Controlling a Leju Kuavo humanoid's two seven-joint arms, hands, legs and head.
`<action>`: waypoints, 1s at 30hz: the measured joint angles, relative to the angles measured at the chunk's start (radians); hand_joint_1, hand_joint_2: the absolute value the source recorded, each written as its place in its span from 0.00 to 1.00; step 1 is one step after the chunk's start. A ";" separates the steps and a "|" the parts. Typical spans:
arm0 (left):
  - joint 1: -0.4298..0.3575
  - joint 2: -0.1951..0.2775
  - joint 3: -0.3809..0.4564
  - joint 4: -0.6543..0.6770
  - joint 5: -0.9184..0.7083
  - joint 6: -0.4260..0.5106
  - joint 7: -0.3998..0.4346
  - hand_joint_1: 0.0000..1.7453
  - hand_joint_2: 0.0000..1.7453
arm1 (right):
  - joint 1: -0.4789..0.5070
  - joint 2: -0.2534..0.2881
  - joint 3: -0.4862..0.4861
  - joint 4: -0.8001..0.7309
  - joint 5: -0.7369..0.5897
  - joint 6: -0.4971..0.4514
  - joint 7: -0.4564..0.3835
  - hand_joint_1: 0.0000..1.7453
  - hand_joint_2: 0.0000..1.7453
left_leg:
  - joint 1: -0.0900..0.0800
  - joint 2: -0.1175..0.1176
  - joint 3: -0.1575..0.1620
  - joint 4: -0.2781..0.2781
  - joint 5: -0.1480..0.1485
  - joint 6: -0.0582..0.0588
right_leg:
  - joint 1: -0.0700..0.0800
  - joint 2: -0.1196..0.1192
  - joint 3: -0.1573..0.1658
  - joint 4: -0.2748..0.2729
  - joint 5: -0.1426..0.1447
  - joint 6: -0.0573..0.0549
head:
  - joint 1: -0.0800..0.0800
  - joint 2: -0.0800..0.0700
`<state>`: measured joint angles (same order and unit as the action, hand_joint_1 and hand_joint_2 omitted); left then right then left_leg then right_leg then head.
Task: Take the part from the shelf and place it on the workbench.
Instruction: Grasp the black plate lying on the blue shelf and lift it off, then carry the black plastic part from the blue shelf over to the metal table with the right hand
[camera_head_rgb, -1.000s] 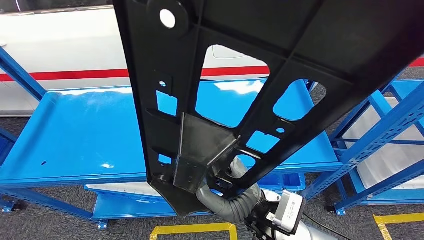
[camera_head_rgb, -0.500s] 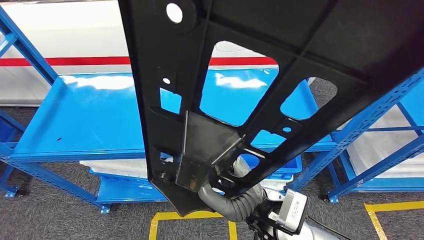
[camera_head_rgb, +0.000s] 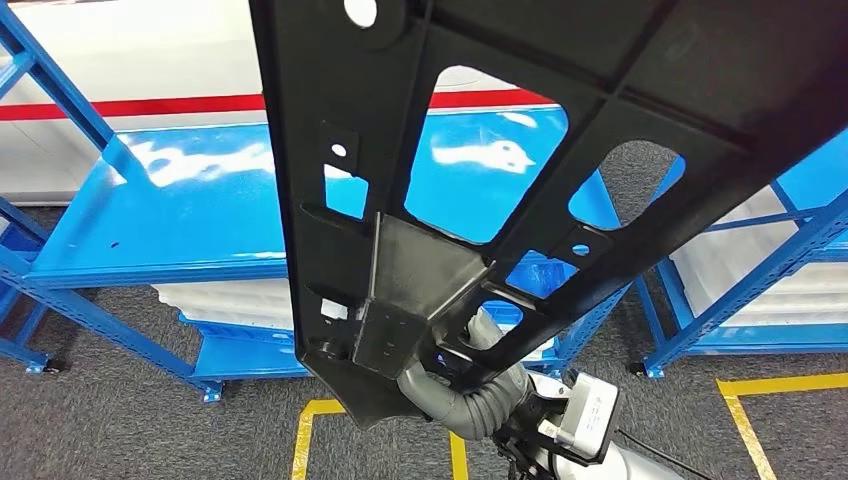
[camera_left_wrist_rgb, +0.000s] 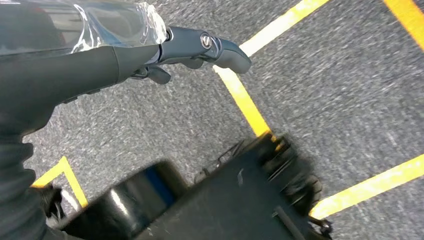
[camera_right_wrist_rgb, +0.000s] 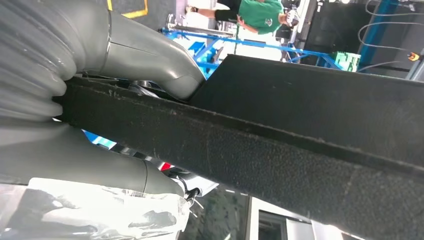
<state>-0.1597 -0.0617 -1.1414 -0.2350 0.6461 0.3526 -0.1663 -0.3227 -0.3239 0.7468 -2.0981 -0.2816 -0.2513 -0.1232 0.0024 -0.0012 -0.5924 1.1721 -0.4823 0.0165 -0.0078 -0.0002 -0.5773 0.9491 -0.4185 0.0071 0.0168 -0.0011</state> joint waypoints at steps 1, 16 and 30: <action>-0.002 0.000 0.000 0.000 0.000 0.000 0.000 0.00 1.00 | 0.000 0.000 0.000 -0.001 -0.001 0.001 -0.001 1.00 1.00 | -0.004 0.000 0.063 -0.089 0.009 0.010 | 0.002 0.001 -0.009 0.000 0.009 0.002 | 0.000 0.000; -0.006 0.000 0.000 0.000 0.000 0.000 0.001 0.00 1.00 | -0.006 -0.003 -0.001 -0.003 -0.010 0.007 -0.005 1.00 1.00 | -0.013 0.006 0.010 -0.243 0.107 0.049 | -0.011 -0.001 0.034 0.164 -0.076 0.051 | 0.003 0.000; 0.002 0.001 0.001 0.000 0.003 0.000 0.001 0.00 1.00 | -0.009 -0.003 -0.001 -0.005 -0.012 0.007 -0.009 1.00 1.00 | 0.002 0.003 -0.034 0.053 -0.024 -0.005 | -0.004 -0.001 -0.001 0.003 -0.002 0.001 | 0.001 0.000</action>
<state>-0.1578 -0.0610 -1.1406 -0.2346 0.6493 0.3525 -0.1656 -0.3318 -0.3273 0.7458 -2.1032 -0.2934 -0.2441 -0.1321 0.0042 0.0023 -0.6259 1.2248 -0.5067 0.0110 -0.0115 -0.0011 -0.5778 0.9524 -0.4201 0.0083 0.0179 -0.0011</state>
